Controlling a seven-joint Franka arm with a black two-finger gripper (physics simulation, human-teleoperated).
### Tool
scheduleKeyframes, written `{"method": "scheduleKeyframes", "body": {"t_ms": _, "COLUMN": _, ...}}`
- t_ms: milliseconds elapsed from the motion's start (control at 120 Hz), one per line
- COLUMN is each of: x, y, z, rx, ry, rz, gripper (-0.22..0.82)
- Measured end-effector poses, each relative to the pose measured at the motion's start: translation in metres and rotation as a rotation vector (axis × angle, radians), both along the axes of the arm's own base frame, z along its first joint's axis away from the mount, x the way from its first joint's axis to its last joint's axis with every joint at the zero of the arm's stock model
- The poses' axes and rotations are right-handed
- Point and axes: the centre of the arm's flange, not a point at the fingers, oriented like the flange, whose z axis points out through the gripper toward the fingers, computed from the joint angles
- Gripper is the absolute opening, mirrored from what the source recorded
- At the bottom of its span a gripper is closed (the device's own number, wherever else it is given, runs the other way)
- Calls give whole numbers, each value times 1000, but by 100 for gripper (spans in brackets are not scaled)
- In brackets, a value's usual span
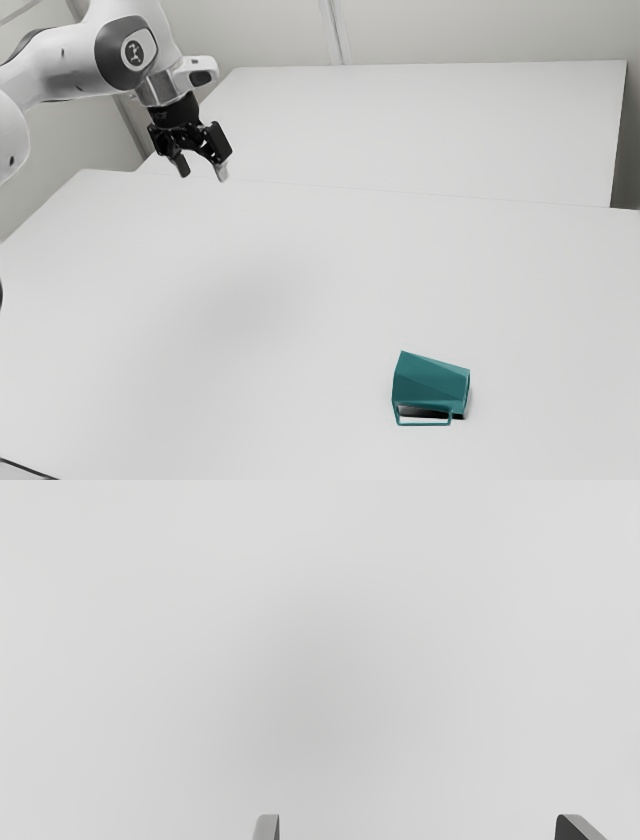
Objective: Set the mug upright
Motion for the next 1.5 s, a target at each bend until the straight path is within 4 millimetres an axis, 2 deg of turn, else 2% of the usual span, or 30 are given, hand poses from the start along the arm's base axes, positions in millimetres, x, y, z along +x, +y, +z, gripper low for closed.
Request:
{"method": "scheduleKeyframes", "body": {"t_ms": 300, "x": -3, "y": 0, "z": -2, "rx": -3, "ry": 9, "rz": 1, "gripper": 60}}
{"method": "scheduleKeyframes", "body": {"t_ms": 417, "x": -6, "y": -9, "z": -19, "rx": -70, "ry": 36, "rz": 7, "gripper": 60}}
{"method": "scheduleKeyframes", "body": {"t_ms": 567, "x": -20, "y": -35, "z": -45, "rx": -229, "ry": 48, "rz": 26, "gripper": 60}}
{"method": "scheduleKeyframes", "body": {"t_ms": 767, "x": -64, "y": -76, "z": -86, "rx": -330, "ry": 25, "rz": 43, "gripper": 60}}
{"method": "scheduleKeyframes", "body": {"t_ms": 842, "x": -77, "y": -100, "z": -104, "rx": -345, "ry": 6, "rz": 37, "gripper": 60}}
{"method": "scheduleKeyframes", "body": {"t_ms": 925, "x": -82, "y": -124, "z": -116, "rx": -380, "ry": -17, "rz": 30, "gripper": 60}}
{"method": "scheduleKeyframes", "body": {"t_ms": 1183, "x": -86, "y": -175, "z": -155, "rx": -474, "ry": -7, "rz": -1, "gripper": 60}}
{"method": "scheduleKeyframes", "body": {"t_ms": 1333, "x": -101, "y": -200, "z": -187, "rx": -546, "ry": 45, "rz": 6, "gripper": 60}}
{"method": "scheduleKeyframes", "body": {"t_ms": 1442, "x": -110, "y": -219, "z": -217, "rx": -618, "ry": 91, "rz": 6, "gripper": 60}}
{"method": "scheduleKeyframes", "body": {"t_ms": 1500, "x": -111, "y": -222, "z": -230, "rx": -650, "ry": 101, "rz": 7, "gripper": 60}}
